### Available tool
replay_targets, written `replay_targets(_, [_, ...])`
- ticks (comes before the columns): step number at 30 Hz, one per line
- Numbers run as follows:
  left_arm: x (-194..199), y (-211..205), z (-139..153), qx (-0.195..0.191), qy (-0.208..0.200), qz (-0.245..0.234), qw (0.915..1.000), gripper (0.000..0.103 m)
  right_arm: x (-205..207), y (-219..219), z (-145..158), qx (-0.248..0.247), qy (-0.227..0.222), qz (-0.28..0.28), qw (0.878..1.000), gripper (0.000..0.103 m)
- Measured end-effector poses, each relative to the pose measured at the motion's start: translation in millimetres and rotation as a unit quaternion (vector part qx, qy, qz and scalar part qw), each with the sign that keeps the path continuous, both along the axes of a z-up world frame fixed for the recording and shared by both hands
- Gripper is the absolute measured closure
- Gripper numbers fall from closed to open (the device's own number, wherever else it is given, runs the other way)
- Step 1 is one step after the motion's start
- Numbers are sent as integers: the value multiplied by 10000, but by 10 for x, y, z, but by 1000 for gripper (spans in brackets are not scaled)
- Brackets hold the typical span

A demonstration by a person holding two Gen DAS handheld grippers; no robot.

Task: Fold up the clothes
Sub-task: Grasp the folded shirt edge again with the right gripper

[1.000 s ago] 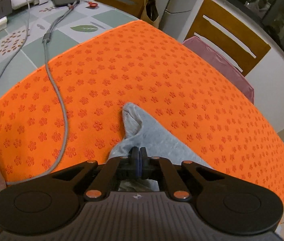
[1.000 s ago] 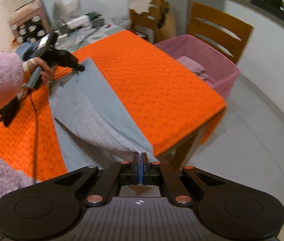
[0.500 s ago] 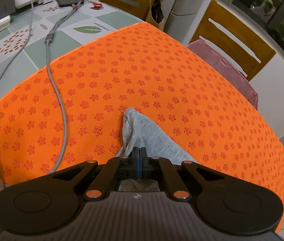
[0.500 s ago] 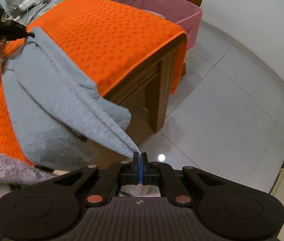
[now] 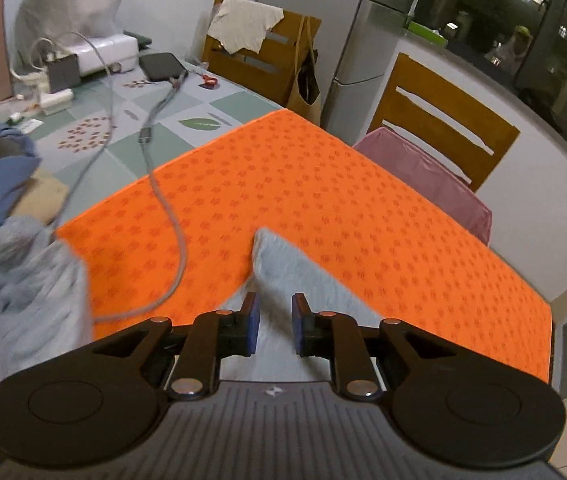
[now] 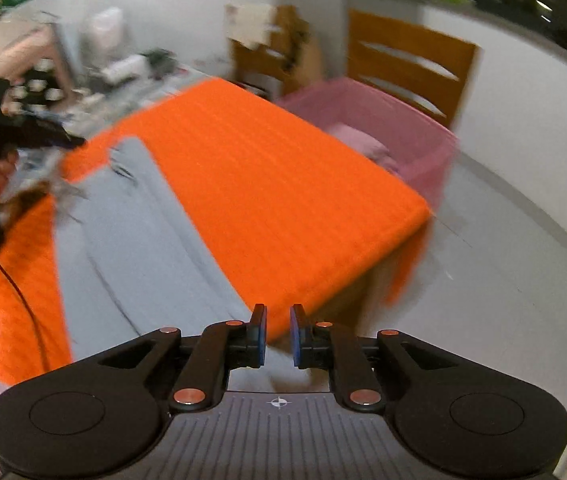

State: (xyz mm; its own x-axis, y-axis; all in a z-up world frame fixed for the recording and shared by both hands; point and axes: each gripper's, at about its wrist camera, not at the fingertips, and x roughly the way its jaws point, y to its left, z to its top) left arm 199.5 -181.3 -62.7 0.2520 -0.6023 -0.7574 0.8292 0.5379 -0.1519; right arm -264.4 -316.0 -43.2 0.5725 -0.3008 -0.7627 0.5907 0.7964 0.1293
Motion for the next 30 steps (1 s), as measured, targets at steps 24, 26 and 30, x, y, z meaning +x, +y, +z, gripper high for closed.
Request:
replay_targets(24, [-1544, 1016, 262, -5, -107, 2314, 9728, 81, 2600, -342, -106, -642, -439, 3808, 9214, 89])
replay_targets(26, [-1675, 1036, 283, 13, -134, 2585, 9659, 81, 2761, -343, -174, -636, -447, 4006, 9130, 88])
replay_targets(30, [-1893, 1070, 297, 31, -94, 3108, 9504, 80, 3072, -325, -339, -621, -456, 4298, 8996, 89])
